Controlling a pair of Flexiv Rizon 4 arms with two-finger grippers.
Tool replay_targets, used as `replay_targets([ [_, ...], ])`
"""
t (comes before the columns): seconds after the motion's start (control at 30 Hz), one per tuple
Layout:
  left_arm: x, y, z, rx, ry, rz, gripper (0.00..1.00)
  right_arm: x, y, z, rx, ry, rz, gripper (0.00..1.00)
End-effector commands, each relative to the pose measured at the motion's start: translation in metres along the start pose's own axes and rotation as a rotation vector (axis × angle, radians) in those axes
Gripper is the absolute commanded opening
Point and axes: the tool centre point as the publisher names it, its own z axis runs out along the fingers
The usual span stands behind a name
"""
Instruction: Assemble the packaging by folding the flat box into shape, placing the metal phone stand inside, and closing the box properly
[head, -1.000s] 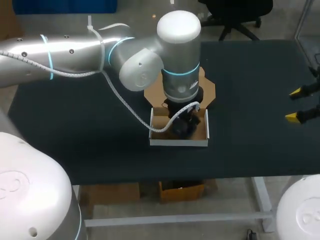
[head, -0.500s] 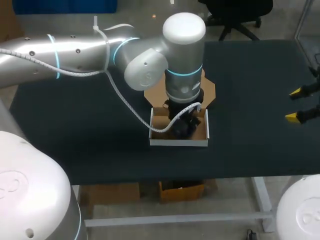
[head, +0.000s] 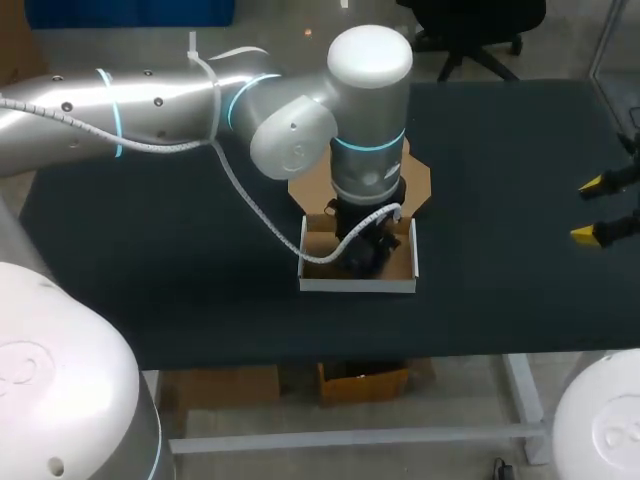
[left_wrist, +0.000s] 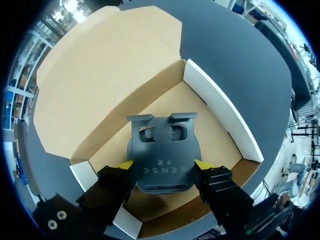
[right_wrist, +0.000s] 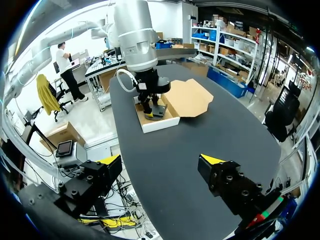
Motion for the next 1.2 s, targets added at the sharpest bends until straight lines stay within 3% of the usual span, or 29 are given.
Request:
replay_targets([
  [0.03, 0.001, 0.001, -0.003, 0.002, -0.008, -0.002, 1.0, 0.0, 0.0, -0.002, -0.001, 0.003, -0.001, 1.0],
  [0.43, -0.004, 0.001, -0.012, 0.02, -0.037, -0.052, 1.0, 0.0, 0.0, -0.002, -0.001, 0.003, -0.001, 1.0],
  [0.97, -0.01, -0.001, -0.029, -0.038, -0.038, -0.276, 1.0, 0.0, 0.0, -0.002, -0.001, 0.003, -0.001, 1.0],
  [1.2, -0.01, -0.001, -0.029, -0.038, -0.038, -0.276, 1.0, 0.0, 0.0, -0.002, -0.001, 0.003, -0.001, 1.0],
])
